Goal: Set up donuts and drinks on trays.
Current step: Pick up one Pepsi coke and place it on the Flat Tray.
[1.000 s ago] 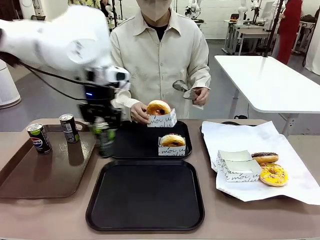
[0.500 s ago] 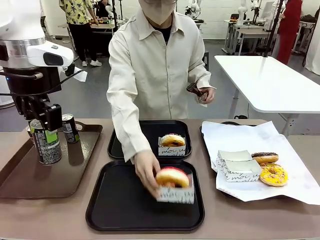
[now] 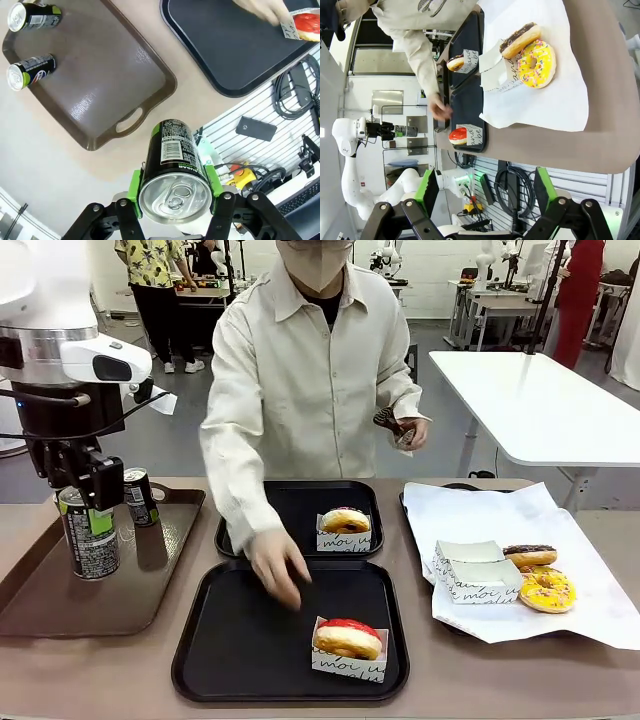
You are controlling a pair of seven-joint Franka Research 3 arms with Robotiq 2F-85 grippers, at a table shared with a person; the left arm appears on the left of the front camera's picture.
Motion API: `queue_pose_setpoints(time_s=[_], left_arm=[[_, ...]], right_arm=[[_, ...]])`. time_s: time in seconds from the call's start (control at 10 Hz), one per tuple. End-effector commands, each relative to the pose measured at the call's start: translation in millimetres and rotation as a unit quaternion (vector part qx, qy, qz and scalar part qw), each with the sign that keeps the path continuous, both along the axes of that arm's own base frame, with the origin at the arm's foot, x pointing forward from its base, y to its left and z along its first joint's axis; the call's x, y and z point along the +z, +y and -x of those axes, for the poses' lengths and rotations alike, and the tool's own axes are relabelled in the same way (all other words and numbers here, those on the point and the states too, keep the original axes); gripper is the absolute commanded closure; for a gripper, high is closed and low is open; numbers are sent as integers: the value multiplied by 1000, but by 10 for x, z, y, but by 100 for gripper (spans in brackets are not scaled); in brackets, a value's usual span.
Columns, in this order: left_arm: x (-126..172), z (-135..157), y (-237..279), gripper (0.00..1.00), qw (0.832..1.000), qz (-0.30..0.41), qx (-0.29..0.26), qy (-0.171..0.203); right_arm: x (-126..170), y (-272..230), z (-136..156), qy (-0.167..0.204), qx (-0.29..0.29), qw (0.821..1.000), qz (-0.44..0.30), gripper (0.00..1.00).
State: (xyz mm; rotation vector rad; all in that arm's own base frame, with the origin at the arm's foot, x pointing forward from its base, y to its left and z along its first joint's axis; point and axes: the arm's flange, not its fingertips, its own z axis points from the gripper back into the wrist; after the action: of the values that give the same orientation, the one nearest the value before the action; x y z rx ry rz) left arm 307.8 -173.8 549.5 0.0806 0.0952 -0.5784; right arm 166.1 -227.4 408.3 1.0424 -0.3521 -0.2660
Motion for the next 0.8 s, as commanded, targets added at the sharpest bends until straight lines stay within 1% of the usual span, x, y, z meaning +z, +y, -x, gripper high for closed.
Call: queue_pose_setpoints(time_s=[0.0,0.2,0.3,0.4,0.5,0.6,0.7], left_arm=[[54,6,-9,42,1000,0,-4,0],[3,0,0,42,1000,0,0,0],[-92,-316,-160,42,999,21,38,-20],[-203,-625,-314,42,996,39,81,-1],[-305,-928,-459,42,993,50,108,-7],[-435,-1182,-597,42,991,60,113,-30],[-624,-1425,-703,42,990,68,115,-43]], right_arm=[[-4,7,-22,-12,5,1000,-4,0],[-4,7,-22,-12,5,1000,-4,0],[-4,7,-22,-12,5,1000,-4,0],[-4,7,-22,-12,5,1000,-4,0],[-4,7,-22,-12,5,1000,-4,0],[-4,7,-22,-12,5,1000,-4,0],[-4,7,-22,-12,5,1000,-4,0]])
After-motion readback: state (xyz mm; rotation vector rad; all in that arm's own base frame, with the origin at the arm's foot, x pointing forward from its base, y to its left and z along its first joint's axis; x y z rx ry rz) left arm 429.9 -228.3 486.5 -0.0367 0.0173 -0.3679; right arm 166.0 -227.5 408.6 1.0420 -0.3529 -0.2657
